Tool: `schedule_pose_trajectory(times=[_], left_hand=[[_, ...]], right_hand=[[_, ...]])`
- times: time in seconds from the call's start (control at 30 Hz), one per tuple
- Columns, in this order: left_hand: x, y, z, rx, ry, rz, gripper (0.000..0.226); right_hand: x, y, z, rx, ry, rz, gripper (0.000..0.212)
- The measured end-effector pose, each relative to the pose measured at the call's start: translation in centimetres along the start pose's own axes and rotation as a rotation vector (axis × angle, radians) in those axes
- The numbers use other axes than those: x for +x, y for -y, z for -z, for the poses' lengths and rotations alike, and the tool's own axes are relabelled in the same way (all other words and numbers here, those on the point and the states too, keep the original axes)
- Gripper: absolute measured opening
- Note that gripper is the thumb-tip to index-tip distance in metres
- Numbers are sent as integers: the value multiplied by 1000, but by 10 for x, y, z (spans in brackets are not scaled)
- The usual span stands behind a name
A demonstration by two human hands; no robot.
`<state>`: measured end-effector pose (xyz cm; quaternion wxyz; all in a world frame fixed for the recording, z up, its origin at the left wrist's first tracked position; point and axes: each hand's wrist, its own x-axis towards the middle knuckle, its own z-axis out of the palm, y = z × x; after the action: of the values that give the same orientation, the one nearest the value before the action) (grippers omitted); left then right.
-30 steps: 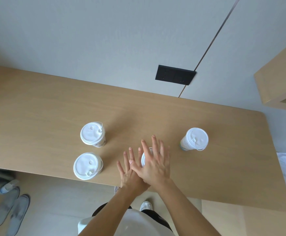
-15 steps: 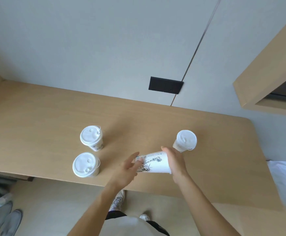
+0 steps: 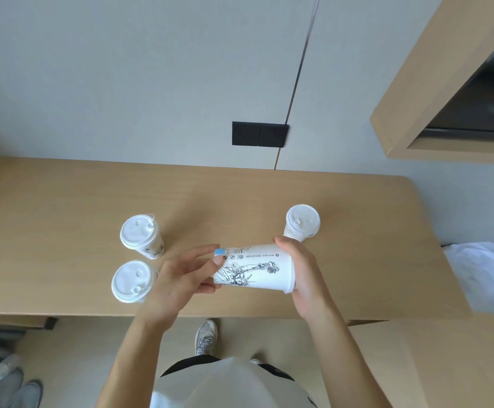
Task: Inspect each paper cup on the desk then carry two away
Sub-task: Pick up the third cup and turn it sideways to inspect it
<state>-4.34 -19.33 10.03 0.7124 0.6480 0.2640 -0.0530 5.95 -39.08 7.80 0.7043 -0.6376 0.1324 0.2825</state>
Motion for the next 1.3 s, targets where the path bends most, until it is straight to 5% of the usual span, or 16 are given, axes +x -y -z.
schedule_pose_trajectory(times=[1.3], left_hand=[[-1,-12,14,-32,-10,30,34]], right_hand=[[-22,12,-24,100,-17,71,50]])
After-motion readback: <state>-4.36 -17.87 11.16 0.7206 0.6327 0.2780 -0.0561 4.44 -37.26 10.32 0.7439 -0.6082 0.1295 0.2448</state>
